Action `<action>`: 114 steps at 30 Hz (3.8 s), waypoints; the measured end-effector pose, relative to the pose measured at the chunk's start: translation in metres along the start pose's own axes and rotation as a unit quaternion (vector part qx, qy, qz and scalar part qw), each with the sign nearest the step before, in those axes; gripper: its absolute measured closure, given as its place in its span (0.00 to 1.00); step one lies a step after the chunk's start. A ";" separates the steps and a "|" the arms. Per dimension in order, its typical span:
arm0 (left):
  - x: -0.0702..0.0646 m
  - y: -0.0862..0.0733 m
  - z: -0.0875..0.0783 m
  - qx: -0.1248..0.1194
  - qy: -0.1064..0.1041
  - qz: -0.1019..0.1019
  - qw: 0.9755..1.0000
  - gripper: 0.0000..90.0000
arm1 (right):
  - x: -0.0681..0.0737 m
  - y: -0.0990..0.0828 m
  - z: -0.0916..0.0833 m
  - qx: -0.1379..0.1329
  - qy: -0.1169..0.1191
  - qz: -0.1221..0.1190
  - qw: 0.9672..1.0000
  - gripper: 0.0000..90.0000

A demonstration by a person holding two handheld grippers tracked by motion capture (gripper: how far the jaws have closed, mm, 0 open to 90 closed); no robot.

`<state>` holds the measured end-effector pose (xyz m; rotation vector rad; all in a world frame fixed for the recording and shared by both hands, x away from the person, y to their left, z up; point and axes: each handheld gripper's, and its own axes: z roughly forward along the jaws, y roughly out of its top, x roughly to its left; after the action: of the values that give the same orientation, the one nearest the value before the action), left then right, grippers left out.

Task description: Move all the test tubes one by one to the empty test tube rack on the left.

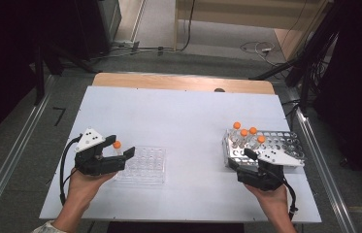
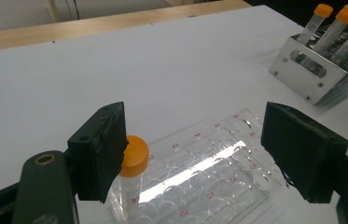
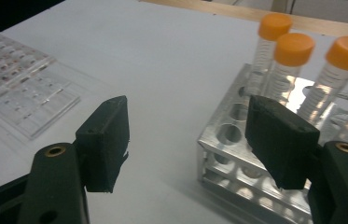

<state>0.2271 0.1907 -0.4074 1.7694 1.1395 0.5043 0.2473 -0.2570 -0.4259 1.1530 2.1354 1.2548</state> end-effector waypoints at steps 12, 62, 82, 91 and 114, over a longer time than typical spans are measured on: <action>-0.003 0.000 0.000 -0.002 -0.001 0.001 1.000 0.25 | -0.030 -0.006 -0.010 -0.001 -0.069 0.023 0.997 0.33; -0.009 -0.002 0.008 0.005 0.002 0.006 1.000 0.24 | -0.063 -0.011 0.021 -0.008 -0.142 0.037 0.989 0.79; -0.013 -0.001 0.008 0.006 -0.004 0.012 1.000 0.24 | -0.042 0.015 -0.019 -0.071 -0.144 0.013 0.987 0.80; -0.020 0.000 0.010 -0.002 -0.012 0.015 1.000 0.24 | -0.016 0.019 -0.025 -0.073 -0.106 -0.008 0.992 0.80; -0.051 0.005 0.034 0.002 -0.060 0.037 0.998 0.27 | 0.047 0.017 0.024 -0.023 0.009 -0.052 0.998 0.80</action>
<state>0.2299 0.1297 -0.4119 1.8252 0.9963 0.4332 0.2443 -0.2022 -0.4211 1.0033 2.1387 1.2647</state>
